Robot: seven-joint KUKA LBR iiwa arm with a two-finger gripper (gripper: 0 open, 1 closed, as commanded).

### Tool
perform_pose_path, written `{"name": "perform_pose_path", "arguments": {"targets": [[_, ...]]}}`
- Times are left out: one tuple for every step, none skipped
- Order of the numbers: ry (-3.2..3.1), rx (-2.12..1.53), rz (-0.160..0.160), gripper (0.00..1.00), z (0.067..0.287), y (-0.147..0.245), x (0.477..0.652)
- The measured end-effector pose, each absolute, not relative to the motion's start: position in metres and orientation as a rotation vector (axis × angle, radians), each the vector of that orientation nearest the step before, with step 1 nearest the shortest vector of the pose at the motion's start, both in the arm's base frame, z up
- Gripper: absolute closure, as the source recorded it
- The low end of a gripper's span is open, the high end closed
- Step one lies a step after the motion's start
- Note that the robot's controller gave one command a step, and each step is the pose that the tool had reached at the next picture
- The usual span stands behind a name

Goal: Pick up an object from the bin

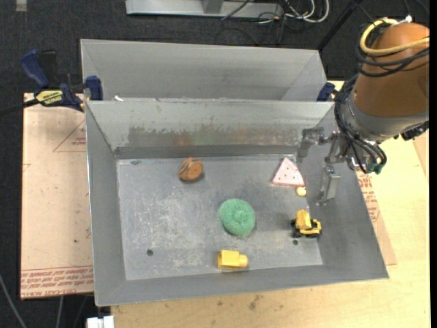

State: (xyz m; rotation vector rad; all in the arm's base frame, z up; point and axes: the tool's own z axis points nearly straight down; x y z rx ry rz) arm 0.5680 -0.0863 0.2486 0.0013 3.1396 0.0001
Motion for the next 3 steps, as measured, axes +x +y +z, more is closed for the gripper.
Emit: {"name": "perform_pose_path", "arguments": {"targets": [[3.133,-0.015,-0.002,0.0,0.199,-0.042,0.572],[3.144,-0.028,0.01,0.0,0.169,-0.034,0.543],[3.134,-0.182,0.005,1.0,0.1,0.003,0.623]]}}
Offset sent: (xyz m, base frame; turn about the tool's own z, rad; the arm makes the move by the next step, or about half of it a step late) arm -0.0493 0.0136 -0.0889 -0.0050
